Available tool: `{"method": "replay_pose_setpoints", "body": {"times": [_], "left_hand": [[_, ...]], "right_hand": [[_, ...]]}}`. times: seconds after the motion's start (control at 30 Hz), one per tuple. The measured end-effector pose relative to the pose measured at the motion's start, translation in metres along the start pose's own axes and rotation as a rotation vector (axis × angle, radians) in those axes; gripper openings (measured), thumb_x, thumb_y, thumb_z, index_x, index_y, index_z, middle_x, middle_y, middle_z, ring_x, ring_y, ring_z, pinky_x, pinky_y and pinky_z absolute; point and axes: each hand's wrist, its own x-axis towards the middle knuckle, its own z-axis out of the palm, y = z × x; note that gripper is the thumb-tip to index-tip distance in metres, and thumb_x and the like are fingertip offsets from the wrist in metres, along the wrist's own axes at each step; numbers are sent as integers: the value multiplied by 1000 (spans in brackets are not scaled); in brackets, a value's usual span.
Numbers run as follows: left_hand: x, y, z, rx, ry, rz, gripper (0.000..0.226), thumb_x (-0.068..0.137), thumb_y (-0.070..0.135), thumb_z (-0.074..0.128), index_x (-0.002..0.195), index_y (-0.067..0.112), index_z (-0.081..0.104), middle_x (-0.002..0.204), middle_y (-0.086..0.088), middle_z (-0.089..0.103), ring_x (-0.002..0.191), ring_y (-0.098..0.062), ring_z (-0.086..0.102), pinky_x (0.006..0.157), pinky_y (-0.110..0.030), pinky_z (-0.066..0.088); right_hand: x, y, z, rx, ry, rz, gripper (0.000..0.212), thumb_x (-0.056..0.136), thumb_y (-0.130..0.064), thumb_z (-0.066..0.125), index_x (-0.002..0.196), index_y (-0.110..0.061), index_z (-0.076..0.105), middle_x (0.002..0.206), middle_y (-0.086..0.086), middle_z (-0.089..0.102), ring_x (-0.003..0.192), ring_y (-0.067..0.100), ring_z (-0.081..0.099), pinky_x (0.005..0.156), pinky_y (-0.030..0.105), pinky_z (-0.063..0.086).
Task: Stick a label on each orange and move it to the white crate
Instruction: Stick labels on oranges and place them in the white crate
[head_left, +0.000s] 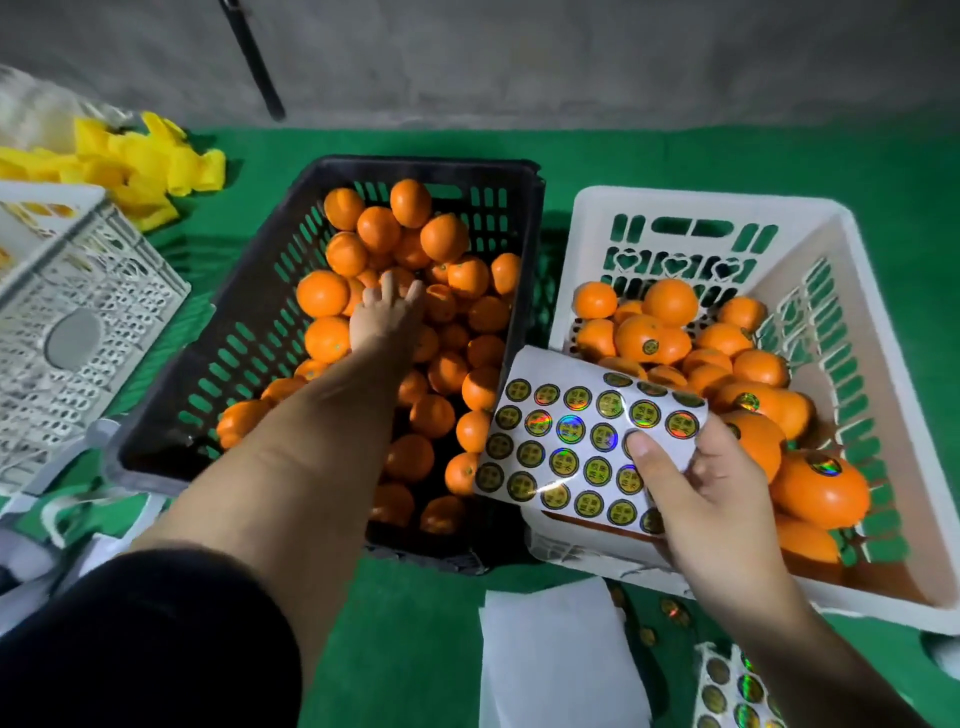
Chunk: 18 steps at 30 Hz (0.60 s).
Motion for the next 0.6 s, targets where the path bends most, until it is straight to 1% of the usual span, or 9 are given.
{"method": "replay_pose_setpoints", "body": {"times": [0.1,0.17,0.27,0.3,0.37,0.43,0.5,0.57,0.6], "left_hand": [[4,-11,7,-139,89,-83,58,105,29,54,156,16,30,149,-19,41,130,-44,51,98,-49,50],[-5,-10,-2,-323,72,-210,60,103,36,59,153,13,35,145,-19,41,127,-44,52,103,-51,49],[-22,-5,-23,-566,8,-246,40,107,41,56,133,11,58,131,-15,57,116,-36,59,97,-45,52],[-31,-4,-34,-664,-30,-243,41,105,44,60,126,9,63,122,-14,65,110,-33,62,92,-44,53],[-64,0,-55,-1024,-71,-227,41,96,50,72,113,13,73,99,-5,71,94,-26,64,79,-44,55],[-108,7,-75,-1397,-99,-275,27,92,54,75,101,28,79,90,8,74,88,-20,64,71,-35,51],[-152,20,-87,-1734,-211,-315,42,74,65,78,104,35,76,102,11,80,100,-18,69,77,-33,51],[-188,34,-93,-1903,-299,-308,79,57,73,71,126,33,67,123,4,76,106,-19,69,78,-32,52],[-206,41,-97,-1965,-300,-262,88,60,74,67,137,30,61,132,0,72,107,-19,69,78,-32,54]], "right_hand": [[3,2,3,8,8,-4,31,96,-28,68,125,-39,70,121,-4,78,103,21,78,74,35,65],[2,2,3,5,17,-14,31,97,-26,68,125,-38,70,122,-4,77,104,22,78,74,35,65],[2,1,3,31,15,-7,30,97,-25,68,125,-37,70,123,-3,77,107,22,77,77,35,65],[4,0,4,34,22,-1,29,98,-25,69,125,-36,70,123,-2,77,108,22,77,78,35,65],[3,1,4,29,18,-8,28,100,-22,69,124,-36,70,123,-2,77,108,23,76,80,37,65],[3,-1,4,31,18,2,29,100,-20,67,123,-37,70,123,-2,77,108,23,76,80,37,65],[3,-5,2,52,-4,17,30,101,-17,66,123,-36,71,124,0,77,110,25,76,80,38,65],[1,-10,-1,78,-44,42,30,101,-19,67,126,-34,71,126,4,76,113,29,74,82,44,65],[-1,-13,-2,104,-61,52,31,99,-23,70,128,-33,71,128,6,75,114,31,74,84,48,64]]}}
